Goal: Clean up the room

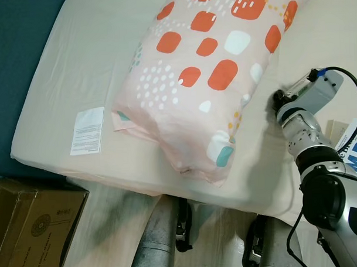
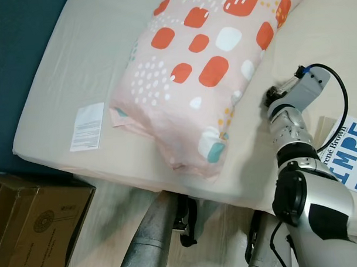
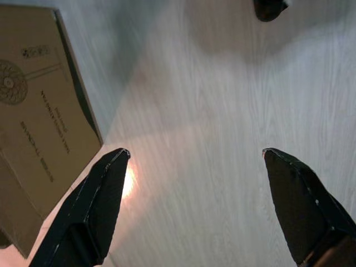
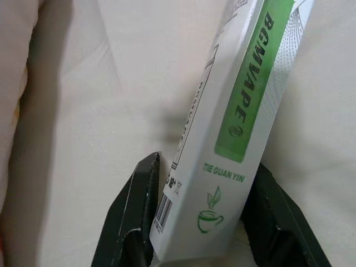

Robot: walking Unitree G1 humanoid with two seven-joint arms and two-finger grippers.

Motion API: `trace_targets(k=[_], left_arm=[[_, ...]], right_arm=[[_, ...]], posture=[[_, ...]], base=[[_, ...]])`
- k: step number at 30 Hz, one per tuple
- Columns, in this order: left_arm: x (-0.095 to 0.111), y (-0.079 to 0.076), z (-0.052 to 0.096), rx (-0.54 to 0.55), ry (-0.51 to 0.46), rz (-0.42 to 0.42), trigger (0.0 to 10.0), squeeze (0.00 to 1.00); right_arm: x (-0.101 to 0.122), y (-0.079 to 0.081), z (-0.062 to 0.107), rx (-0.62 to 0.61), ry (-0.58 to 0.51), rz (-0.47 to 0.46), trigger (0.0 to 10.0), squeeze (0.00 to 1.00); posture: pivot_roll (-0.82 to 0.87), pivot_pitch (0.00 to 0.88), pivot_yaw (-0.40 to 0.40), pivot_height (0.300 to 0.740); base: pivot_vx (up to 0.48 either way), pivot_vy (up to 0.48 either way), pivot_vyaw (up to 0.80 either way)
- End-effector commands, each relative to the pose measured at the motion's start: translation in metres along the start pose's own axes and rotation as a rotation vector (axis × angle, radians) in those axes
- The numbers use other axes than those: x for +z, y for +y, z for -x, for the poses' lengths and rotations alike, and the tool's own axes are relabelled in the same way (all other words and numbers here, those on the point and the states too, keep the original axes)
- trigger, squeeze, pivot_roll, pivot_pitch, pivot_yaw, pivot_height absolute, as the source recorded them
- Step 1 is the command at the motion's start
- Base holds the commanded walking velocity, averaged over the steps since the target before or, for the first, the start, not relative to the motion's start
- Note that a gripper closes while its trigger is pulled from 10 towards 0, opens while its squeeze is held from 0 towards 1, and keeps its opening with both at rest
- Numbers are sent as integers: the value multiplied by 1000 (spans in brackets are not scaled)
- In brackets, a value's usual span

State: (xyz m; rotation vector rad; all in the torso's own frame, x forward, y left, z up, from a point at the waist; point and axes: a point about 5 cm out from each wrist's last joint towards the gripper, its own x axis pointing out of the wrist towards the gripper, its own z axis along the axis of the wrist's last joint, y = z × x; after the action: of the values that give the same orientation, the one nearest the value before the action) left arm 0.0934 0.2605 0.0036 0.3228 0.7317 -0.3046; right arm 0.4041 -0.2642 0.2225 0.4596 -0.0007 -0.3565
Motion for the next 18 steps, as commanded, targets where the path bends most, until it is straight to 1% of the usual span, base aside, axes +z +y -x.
trace_targets(k=[1,2,3,9,13,14,16,17,18], left_arm=[[-18,-6,4,-4,73,36,10000,0],[-18,-6,4,-4,73,36,10000,0],[-18,-6,3,-2,73,36,10000,0],[-23,-5,-1,6,83,38,10000,0],[-25,-8,-13,11,91,45,10000,0],[-25,-8,-13,11,91,45,10000,0],[-24,-9,-22,16,88,53,10000,0],[-23,-10,-25,17,87,56,10000,0],[-19,-12,-42,38,79,83,10000,0]], right_arm=[[-38,-22,6,-77,145,8,10000,0],[-38,-22,6,-77,145,8,10000,0],[-39,-21,6,-67,148,2,0,0],[-46,-23,7,-67,160,-4,0,0],[-53,-30,10,-80,161,-10,0,0],[-53,-30,10,-80,161,-10,0,0],[-55,-31,11,-60,141,-7,0,0],[-55,-31,11,-52,132,-8,0,0],[-58,-33,13,-14,94,-18,0,0]], posture=[[328,627,329,623],[328,627,329,623],[327,625,327,623],[319,613,317,623],[283,586,293,623],[283,586,293,623],[258,570,269,623],[258,570,269,623],[201,525,215,623]], base=[[0,0,0],[0,0,0],[0,0,0],[0,0,0],[0,0,0],[0,0,0],[0,0,0],[0,0,0],[0,0,0]])
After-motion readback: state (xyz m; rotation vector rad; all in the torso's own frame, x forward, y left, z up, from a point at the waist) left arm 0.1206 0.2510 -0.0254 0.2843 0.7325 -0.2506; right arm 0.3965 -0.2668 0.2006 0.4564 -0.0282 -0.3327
